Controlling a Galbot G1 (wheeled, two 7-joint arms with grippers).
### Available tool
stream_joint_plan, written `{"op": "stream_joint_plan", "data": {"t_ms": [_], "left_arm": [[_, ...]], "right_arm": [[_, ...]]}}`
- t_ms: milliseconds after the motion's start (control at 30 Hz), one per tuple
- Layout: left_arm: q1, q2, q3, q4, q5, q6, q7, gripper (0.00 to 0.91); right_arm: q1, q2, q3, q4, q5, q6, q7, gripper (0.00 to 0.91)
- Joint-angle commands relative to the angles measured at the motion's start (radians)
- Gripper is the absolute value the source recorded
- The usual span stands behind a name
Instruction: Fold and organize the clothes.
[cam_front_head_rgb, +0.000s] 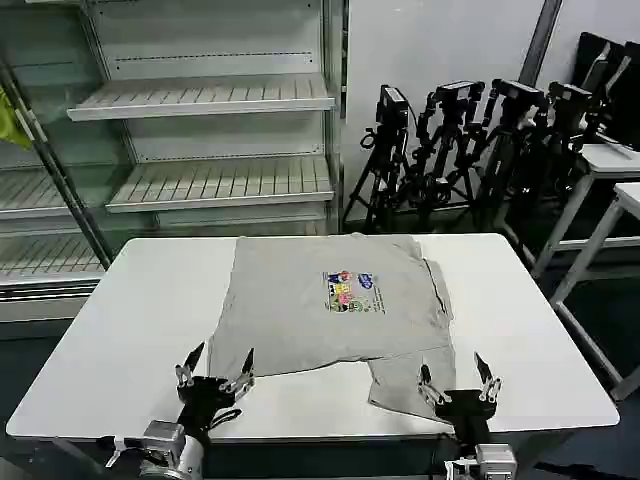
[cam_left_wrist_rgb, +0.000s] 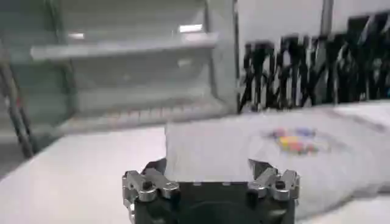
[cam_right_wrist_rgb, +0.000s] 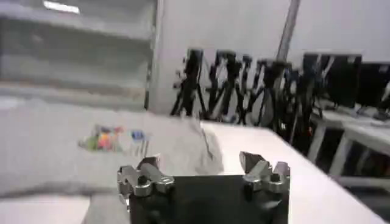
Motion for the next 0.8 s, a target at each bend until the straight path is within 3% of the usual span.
{"op": "stream_joint_plan", "data": {"t_ms": [33, 300, 333, 367, 400, 433, 467, 500, 533, 600, 800], "left_arm": [[0.005, 0.023, -0.024, 0.065, -0.052, 0.085, -0.003, 0.907], [-0.041, 0.029, -0.016, 0.122, -0.1, 0.085, -0.017, 0.907], [-0.046, 0.029, -0.015, 0.128, -0.103, 0.085, -0.018, 0.615], [-0.049, 0.028, -0.014, 0.133, -0.104, 0.085, -0.019, 0.222], [-0.053, 0.028, -0.013, 0.137, -0.107, 0.085, -0.021, 0.05], [-0.056, 0.027, -0.012, 0.141, -0.109, 0.085, -0.025, 0.05], [-0.059, 0.026, -0.012, 0.145, -0.112, 0.084, -0.026, 0.05], [-0.063, 0.025, -0.011, 0.148, -0.117, 0.084, -0.028, 0.05], [-0.065, 0.024, -0.011, 0.15, -0.12, 0.084, -0.03, 0.05], [-0.069, 0.023, -0.009, 0.152, -0.125, 0.083, -0.032, 0.05], [-0.071, 0.021, -0.009, 0.154, -0.139, 0.083, -0.033, 0.05]], "right_arm": [[-0.007, -0.028, 0.007, -0.068, 0.05, -0.107, 0.013, 0.907], [0.007, -0.01, -0.014, -0.112, 0.053, -0.117, 0.017, 0.907], [0.005, -0.007, -0.018, -0.116, 0.053, -0.117, 0.018, 0.907], [0.004, -0.006, -0.02, -0.118, 0.051, -0.118, 0.019, 0.907], [0.001, -0.003, -0.022, -0.12, 0.052, -0.12, 0.021, 0.907], [-0.002, -0.002, -0.024, -0.123, 0.053, -0.122, 0.023, 0.907], [-0.003, -0.001, -0.024, -0.126, 0.054, -0.123, 0.024, 0.615], [-0.004, 0.0, -0.025, -0.129, 0.056, -0.123, 0.025, 0.484], [-0.005, -0.001, -0.026, -0.133, 0.062, -0.123, 0.026, 0.232], [-0.008, 0.0, -0.028, -0.135, 0.07, -0.121, 0.027, 0.03], [-0.017, 0.006, -0.04, -0.126, 0.077, -0.116, 0.027, 0.0]]}}
